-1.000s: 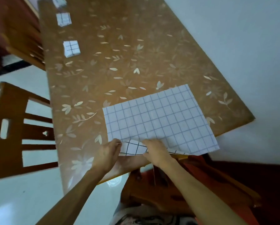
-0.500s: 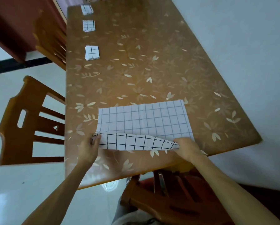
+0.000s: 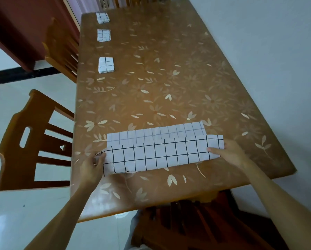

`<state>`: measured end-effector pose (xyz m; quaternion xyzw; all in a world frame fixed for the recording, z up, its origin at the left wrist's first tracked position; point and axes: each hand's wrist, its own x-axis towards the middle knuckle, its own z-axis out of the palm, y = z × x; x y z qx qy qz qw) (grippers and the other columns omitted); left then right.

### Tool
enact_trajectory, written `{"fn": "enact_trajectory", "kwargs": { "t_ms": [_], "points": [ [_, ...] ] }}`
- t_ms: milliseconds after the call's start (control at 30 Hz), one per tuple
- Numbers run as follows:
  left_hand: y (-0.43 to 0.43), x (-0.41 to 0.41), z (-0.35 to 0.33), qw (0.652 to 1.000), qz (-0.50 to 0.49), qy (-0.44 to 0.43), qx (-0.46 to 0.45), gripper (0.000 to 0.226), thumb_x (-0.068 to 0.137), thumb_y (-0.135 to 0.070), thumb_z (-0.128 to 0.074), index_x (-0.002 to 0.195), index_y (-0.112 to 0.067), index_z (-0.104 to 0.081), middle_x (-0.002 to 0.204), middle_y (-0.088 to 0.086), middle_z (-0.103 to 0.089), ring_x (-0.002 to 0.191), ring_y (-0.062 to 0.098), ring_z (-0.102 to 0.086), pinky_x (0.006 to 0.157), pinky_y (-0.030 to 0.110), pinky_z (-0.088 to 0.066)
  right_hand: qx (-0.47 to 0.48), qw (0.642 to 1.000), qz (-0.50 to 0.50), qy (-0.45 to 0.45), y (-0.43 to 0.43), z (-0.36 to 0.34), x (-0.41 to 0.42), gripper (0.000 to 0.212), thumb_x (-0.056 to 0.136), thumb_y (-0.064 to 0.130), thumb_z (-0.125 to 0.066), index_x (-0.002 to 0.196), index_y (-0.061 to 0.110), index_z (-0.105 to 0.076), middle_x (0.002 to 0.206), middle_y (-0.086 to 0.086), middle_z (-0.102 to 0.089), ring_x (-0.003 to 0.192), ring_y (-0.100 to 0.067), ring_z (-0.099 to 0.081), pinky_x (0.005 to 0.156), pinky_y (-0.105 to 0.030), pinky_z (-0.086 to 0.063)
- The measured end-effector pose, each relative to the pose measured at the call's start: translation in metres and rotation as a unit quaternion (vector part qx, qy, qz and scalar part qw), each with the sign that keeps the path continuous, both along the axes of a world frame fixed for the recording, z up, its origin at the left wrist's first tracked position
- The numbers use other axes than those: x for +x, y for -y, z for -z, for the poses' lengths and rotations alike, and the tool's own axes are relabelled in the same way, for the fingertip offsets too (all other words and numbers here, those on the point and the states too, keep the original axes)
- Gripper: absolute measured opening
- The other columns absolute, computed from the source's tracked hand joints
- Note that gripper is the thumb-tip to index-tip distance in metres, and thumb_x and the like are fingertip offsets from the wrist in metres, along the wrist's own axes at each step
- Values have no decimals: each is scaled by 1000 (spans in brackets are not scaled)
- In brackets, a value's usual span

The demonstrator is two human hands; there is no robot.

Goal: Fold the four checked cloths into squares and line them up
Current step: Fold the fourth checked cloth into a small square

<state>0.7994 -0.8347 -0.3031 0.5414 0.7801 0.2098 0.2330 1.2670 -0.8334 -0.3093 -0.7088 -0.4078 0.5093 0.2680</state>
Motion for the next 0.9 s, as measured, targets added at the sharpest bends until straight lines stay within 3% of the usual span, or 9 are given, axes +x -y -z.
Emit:
{"fn": "enact_trajectory", "kwargs": {
  "t_ms": [100, 167, 233, 333, 433, 600, 733, 833, 900],
  "points": [
    [-21, 3, 5, 1000, -1, 9, -23, 24, 100, -37, -53, 116, -23, -63, 96, 3, -71, 90, 21, -65, 77, 32, -47, 22, 999, 26, 22, -26, 11, -6, 37, 84, 1, -75, 119, 7, -65, 109, -9, -71, 89, -15, -68, 74, -26, -59],
    [-39, 6, 11, 999, -4, 34, -21, 21, 100, -25, -56, 116, -15, -65, 106, 6, -69, 96, 23, -64, 74, 25, -39, 26, 997, 36, 65, -45, 25, -11, 39, 83, 4, -77, 120, 10, -66, 111, -9, -70, 94, -23, -67, 85, -40, -57],
    [-56, 8, 19, 999, -10, 30, -36, 27, 100, -27, -56, 119, -10, -65, 112, 10, -68, 102, 28, -64, 73, 22, -36, 17, 993, 51, 101, -63, 38, -18, 37, 83, 7, -78, 118, 10, -67, 114, -12, -70, 99, -30, -67, 90, -46, -55],
    [-80, 5, 34, 996, -28, -7, -84, 31, 101, -33, -53, 116, -8, -64, 105, 15, -69, 104, 36, -63, 76, 31, -36, 17, 989, 31, 142, -83, 52, -29, 39, 84, 4, -75, 122, 4, -66, 114, -16, -70, 96, -27, -65, 85, -34, -50],
    [-98, 4, 54, 996, -14, -42, -77, 27, 98, -29, -59, 103, -4, -67, 91, 21, -69, 92, 41, -64, 71, 33, -36, 32, 981, 16, 192, -93, 64, -37, 54, 84, 3, -75, 135, 4, -57, 119, -13, -66, 107, -27, -62, 89, -25, -41],
    [-107, -5, 84, 995, 1, -81, -67, 22, 92, -30, -63, 90, -8, -67, 89, 16, -64, 84, 39, -61, 70, 42, -52, 21, 975, 42, 215, -100, 91, -35, 60, 81, 12, -80, 136, 10, -55, 126, -13, -66, 115, -31, -62, 98, -35, -47],
    [-101, -4, 91, 993, -6, -110, -47, 32, 88, -26, -70, 113, -6, -64, 111, 23, -58, 97, 45, -57, 78, 50, -50, 12, 976, 74, 203, -96, 98, -33, 67, 81, 22, -81, 139, 14, -50, 122, -12, -68, 117, -32, -62, 101, -47, -49],
    [-95, 11, 90, 986, 43, -153, 44, 45, 87, -21, -69, 126, -4, -53, 132, 23, -48, 112, 46, -50, 89, 57, -46, 68, 937, 76, 333, -85, 89, -45, 65, 91, 45, -65, 143, 16, -39, 143, -14, -48, 137, -34, -40, 107, -54, -42],
    [-86, 35, 86, 977, 137, -143, 83, 46, 92, -22, -61, 135, -7, -49, 143, 19, -41, 126, 41, -45, 101, 53, -42, 166, 906, 5, 389, -74, 81, -70, 47, 98, 40, -50, 137, 15, -47, 148, -11, -43, 141, -33, -35, 110, -55, -37]
  ]
}}
